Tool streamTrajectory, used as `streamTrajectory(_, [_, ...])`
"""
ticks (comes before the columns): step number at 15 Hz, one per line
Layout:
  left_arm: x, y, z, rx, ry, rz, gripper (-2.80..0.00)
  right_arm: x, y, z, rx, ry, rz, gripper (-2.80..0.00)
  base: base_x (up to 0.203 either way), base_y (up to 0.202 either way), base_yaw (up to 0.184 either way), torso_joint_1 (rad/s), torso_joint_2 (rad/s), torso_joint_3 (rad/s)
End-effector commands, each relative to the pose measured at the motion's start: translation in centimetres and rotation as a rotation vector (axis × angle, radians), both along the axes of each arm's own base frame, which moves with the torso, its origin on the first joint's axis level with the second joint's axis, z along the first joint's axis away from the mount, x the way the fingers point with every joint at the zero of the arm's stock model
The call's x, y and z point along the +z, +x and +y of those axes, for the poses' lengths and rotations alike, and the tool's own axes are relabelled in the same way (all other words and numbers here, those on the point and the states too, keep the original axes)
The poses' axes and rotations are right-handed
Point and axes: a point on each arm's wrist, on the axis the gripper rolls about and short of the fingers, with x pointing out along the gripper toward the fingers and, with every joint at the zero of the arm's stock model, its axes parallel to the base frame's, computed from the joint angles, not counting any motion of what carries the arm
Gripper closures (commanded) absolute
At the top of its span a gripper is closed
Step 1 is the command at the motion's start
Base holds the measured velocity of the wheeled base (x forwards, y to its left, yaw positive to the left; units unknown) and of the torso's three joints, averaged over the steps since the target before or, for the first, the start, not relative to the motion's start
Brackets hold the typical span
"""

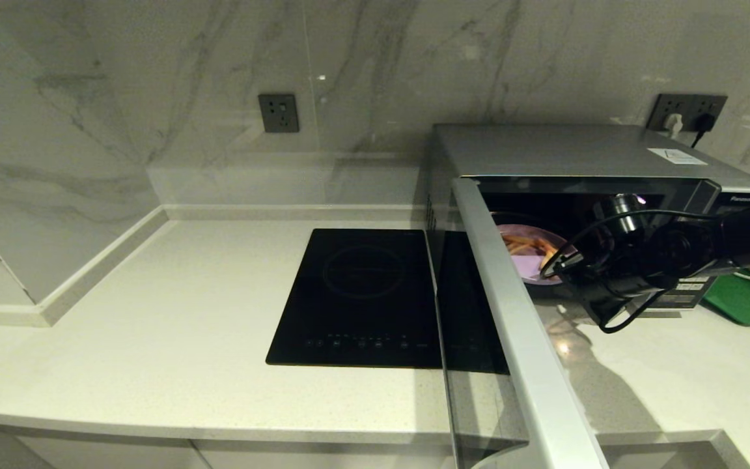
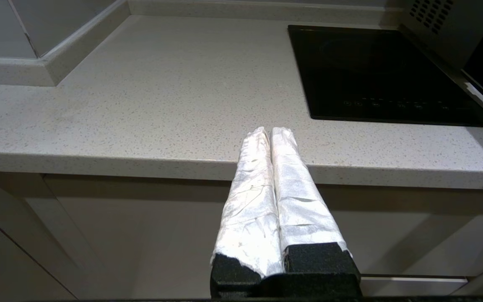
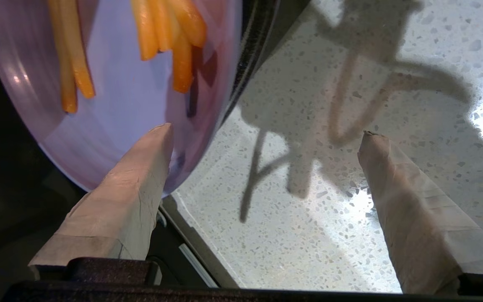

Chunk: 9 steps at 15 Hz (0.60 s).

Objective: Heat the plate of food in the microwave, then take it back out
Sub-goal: Take the plate out of the microwave

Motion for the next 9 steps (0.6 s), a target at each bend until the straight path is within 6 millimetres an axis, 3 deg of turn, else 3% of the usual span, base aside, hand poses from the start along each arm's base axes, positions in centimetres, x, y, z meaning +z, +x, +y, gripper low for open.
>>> streamTrajectory(1, [0.00,0.00,0.00,0.001,0.000,0.000,0.00,0.37,0.02,0.02,-0.004,0.004,-0.011,-2.80,0.000,0.000,0.000,0.000,0.00,0.000])
streamTrajectory(9, [0.00,0.00,0.00,0.001,0.000,0.000,0.00,-0.01,0.13,0.03,-0.003,0.002,0.000,-2.80,0.000,0.000,0.000,0.000,0.00,0.000])
